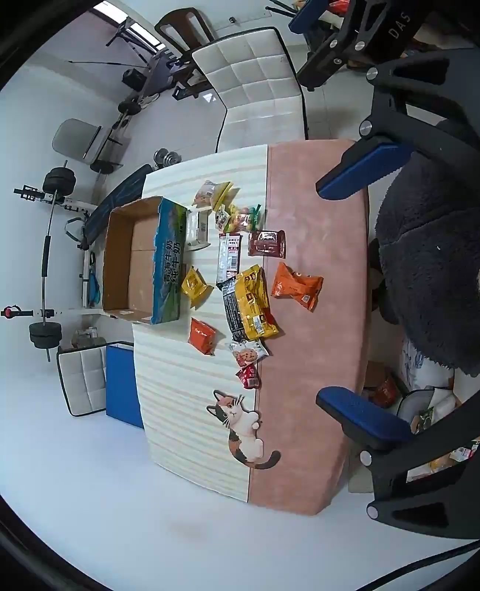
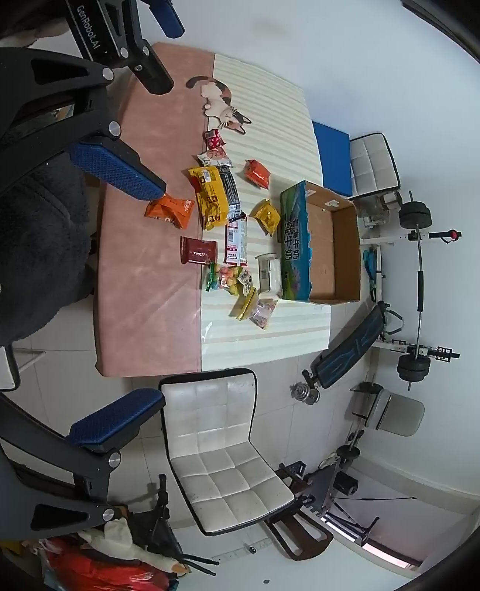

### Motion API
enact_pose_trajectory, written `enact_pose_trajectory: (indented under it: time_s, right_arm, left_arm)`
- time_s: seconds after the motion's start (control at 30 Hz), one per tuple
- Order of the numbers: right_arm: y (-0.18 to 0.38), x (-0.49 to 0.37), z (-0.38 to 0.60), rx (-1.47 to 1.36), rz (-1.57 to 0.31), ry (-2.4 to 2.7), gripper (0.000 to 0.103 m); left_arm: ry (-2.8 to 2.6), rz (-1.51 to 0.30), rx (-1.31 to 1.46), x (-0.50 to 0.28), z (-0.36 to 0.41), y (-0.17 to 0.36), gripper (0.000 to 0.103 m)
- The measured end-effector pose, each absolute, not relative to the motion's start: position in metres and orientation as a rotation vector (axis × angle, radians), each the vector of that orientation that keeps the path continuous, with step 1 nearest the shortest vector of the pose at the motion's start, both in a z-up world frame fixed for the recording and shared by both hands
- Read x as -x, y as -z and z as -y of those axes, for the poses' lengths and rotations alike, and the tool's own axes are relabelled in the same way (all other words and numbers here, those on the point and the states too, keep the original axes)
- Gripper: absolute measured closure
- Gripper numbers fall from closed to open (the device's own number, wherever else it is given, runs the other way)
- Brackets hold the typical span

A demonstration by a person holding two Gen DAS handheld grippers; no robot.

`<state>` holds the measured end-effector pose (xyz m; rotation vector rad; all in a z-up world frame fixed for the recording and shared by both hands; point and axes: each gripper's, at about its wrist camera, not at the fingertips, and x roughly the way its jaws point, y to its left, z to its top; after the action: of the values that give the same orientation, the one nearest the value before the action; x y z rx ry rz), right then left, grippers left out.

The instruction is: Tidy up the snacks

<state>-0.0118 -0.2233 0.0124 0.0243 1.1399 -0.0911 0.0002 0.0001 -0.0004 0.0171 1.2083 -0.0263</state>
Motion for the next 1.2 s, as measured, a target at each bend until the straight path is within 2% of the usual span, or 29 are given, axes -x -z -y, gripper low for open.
enact_pose_trajectory:
  time_s: [1.2]
  right_arm:
    - [-0.004, 0.000, 0.222, -0.019, -1.151, 0.093, 0.000]
  left_arm:
    - [0.034, -1.188, -0.002, -0.008, -0.008, 0.000, 0.000]
